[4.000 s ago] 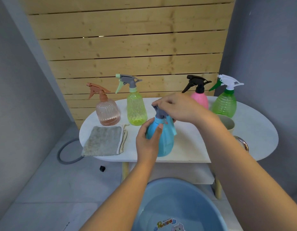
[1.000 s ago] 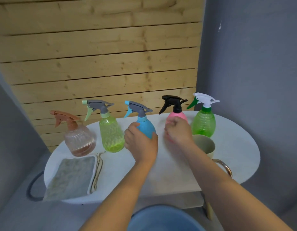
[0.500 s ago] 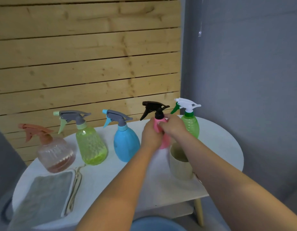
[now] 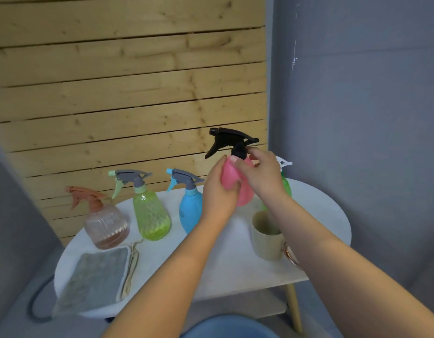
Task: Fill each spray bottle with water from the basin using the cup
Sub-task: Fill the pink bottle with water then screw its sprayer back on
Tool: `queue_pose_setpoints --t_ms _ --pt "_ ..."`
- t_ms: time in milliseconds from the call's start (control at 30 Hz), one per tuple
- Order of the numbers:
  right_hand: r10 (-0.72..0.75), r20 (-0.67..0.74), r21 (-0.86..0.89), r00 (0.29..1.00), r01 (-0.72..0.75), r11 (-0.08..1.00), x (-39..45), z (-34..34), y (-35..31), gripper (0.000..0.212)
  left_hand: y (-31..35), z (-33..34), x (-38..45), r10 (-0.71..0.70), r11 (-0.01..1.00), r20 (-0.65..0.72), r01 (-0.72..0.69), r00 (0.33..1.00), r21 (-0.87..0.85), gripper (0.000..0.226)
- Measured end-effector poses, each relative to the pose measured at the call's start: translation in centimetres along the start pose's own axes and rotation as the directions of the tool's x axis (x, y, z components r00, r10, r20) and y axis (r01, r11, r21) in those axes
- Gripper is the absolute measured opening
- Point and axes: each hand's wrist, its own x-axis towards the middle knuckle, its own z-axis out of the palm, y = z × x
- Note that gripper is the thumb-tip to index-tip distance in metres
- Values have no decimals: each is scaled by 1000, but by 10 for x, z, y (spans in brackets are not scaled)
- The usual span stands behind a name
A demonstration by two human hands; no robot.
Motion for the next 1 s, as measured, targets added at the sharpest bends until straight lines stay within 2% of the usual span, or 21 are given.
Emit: queue_pose_setpoints --t_ms 67,133,200,267,333,433,533,700,834,934,1000 --pt "-8 -40 34 999 9 999 -8 -3 -9 31 2 -12 -14 -49 998 -48 46 998 -48 46" --pt "22 -42 110 999 -17 994 -23 -8 -19 26 -2 -32 -30 -87 994 -183 74 979 -76 31" --pt "50 -38 161 998 -44 986 -37 -9 -23 24 -21 -49 -40 -210 978 -295 206 932 -45 21" --pt "85 -47 186 995 -75 980 -51 -3 -18 25 -46 -61 -40 -378 913 -300 406 876 33 30" --pt "113 -40 157 993 -106 982 -64 10 -9 28 -67 -71 -37 -460 859 -231 496 857 127 56" --pt "146 -70 55 987 -142 988 -73 24 6 27 -81 -73 -29 -402 888 -94 413 911 201 76" --pt "128 -102 -35 987 -132 991 -70 38 14 29 -101 -70 -18 -369 910 -35 368 929 191 90" --pt "113 -114 -100 987 -124 987 -60 48 25 34 -121 -56 -9 -265 956 -187 283 946 75 75" --pt "135 -91 -105 987 -144 984 -57 49 31 31 -125 -50 -5 -273 955 -191 290 943 69 80" --pt "134 -63 -81 989 -139 987 -58 46 30 29 -122 -54 -8 -373 918 -168 390 912 78 87" --pt "139 -21 -63 990 -140 988 -62 39 26 27 -108 -56 -20 -438 890 -206 455 875 39 72"
